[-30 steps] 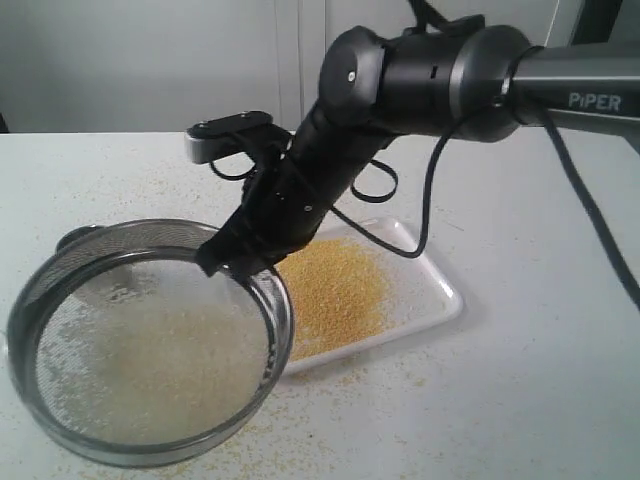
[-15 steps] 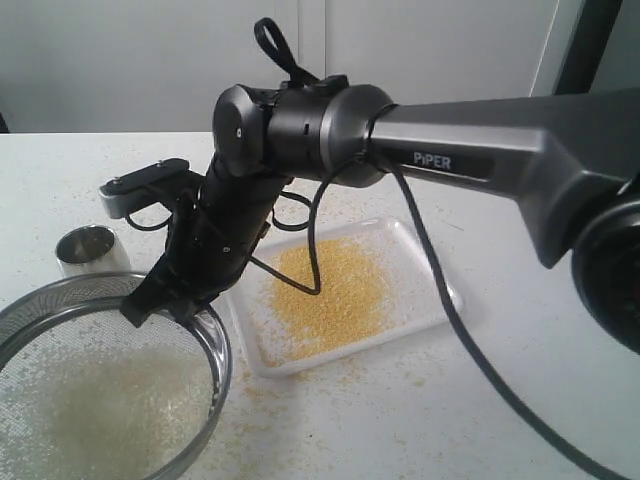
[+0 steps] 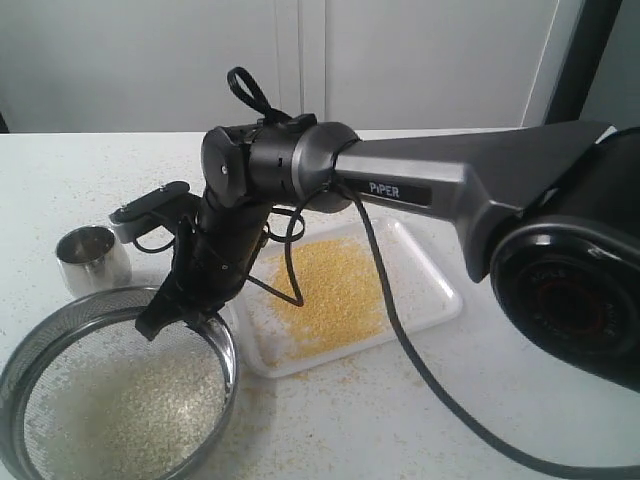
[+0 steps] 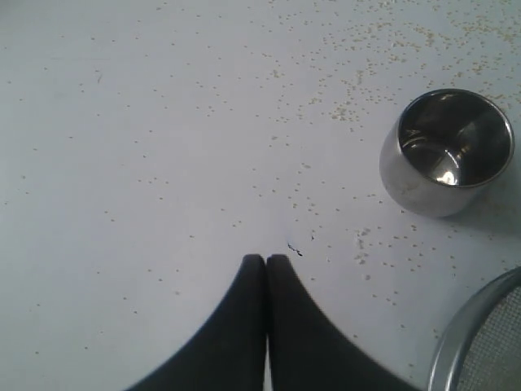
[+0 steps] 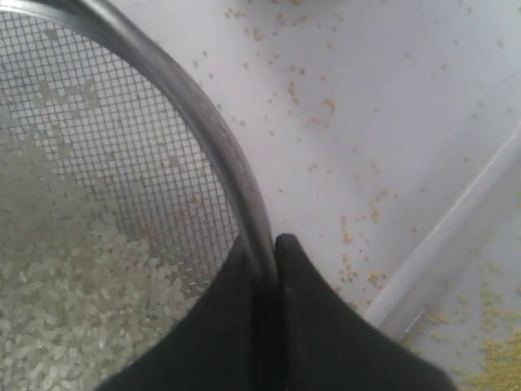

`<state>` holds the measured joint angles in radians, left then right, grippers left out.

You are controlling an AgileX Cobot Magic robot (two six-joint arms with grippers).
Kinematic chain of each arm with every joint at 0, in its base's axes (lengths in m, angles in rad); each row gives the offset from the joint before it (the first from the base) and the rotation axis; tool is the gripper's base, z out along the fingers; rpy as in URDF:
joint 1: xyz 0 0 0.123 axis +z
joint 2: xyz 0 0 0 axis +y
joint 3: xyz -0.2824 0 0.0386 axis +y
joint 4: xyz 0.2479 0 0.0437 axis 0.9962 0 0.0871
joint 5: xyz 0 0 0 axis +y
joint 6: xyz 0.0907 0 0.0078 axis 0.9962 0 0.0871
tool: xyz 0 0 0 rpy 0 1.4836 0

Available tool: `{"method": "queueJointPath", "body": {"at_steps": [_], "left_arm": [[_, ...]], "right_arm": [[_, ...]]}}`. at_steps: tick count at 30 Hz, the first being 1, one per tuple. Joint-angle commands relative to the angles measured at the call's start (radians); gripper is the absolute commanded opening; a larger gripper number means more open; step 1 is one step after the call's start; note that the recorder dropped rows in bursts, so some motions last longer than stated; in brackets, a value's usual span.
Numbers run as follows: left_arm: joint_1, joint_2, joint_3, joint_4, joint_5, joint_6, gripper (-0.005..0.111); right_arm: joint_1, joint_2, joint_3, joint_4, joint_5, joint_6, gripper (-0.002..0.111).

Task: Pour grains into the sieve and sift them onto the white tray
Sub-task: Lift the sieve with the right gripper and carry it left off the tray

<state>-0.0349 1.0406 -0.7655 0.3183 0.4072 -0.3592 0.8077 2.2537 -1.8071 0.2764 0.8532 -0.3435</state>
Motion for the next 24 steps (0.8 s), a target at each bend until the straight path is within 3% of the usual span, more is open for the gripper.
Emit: {"method": "queueJointPath", "body": {"at_steps": [1, 21, 24], "left_arm": [[0.002, -0.007, 0.008, 0.005, 0.004, -0.003, 0.001], [0.002, -0.007, 0.008, 0.005, 0.004, -0.003, 0.001], [0.002, -0.007, 0.008, 0.005, 0.004, -0.003, 0.001]], "right_arm": [[0.002, 0.009, -0.012, -0.037, -0.024, 0.011, 0.000], [0.000, 0.023, -0.006, -0.199, -0.144, -0.024, 0.000], [0.000, 0.023, -0.006, -0.199, -0.146, -0.027, 0.006]]}}
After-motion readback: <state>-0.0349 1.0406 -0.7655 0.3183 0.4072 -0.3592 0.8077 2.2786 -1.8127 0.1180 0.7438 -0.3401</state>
